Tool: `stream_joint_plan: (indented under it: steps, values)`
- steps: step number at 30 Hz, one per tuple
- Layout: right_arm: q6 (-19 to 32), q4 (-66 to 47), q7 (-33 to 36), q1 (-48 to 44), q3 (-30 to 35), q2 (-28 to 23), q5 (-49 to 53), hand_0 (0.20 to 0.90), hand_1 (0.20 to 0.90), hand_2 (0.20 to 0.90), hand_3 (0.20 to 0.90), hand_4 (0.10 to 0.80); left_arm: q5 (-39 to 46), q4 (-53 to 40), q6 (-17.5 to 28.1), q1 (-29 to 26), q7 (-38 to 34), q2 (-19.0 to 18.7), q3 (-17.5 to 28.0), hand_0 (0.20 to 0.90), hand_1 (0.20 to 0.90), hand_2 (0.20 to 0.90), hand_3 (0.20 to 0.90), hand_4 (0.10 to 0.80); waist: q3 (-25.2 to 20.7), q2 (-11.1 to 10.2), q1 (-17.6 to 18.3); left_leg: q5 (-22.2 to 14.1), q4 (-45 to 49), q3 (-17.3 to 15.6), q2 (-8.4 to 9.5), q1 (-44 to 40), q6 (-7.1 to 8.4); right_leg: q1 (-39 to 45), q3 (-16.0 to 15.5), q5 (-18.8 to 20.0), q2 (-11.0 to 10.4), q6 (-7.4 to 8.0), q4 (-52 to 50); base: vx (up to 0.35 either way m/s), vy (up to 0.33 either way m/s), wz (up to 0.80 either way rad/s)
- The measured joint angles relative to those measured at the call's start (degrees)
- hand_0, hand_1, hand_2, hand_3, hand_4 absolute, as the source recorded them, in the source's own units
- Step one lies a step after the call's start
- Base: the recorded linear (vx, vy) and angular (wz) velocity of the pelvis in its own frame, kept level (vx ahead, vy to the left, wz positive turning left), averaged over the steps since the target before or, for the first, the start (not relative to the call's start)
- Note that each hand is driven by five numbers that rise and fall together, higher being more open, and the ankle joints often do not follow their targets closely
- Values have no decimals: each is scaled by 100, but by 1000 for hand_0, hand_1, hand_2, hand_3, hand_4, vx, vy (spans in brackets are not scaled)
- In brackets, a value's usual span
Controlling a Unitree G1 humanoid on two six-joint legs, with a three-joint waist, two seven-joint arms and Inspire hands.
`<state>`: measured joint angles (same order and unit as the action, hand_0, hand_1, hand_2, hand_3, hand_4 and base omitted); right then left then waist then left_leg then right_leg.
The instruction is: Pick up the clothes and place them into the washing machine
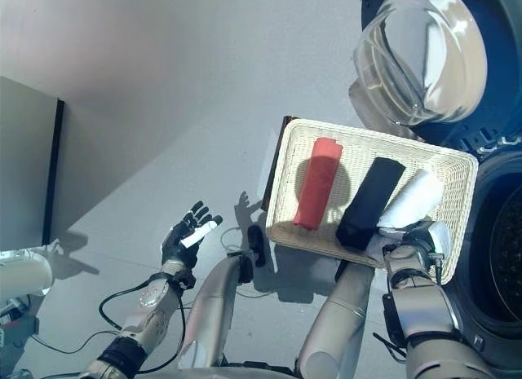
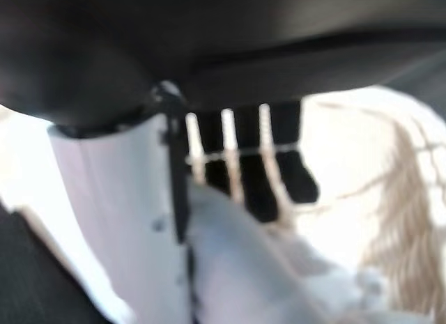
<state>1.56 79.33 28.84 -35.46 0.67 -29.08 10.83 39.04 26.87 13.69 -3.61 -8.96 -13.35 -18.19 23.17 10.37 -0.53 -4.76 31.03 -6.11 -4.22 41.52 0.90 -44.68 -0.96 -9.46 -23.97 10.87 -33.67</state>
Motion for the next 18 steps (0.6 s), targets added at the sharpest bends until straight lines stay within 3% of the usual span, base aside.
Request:
stream_joint_plan:
  steps: [6,13,18]
  values:
    - [714,-764,183,246,510,252,1692,200,200,200,200,300,22,-4,8,175,-156,-6,198,900,900,900,900,800,-49,-374,282,-4,-25,-1,-149,19,73,-60,15,0,141,-3,22,-6,-47,-10]
    - [1293,-2470,577,708,912,297,2189,200,200,200,200,300,202,-6,14,248,-252,10,355,900,900,900,900,800,-26,-416,443,-27,-13,-6,-244,54,105,-94,15,-3,248,-32,55,-1,-20,-5]
    - [2035,-2462,1079,335,1685,582,2651,200,200,200,200,300,217,4,61,236,-333,3,432,900,900,900,900,800,-25,-416,427,-37,-14,-20,-274,59,97,-99,15,3,278,-42,102,11,13,-3]
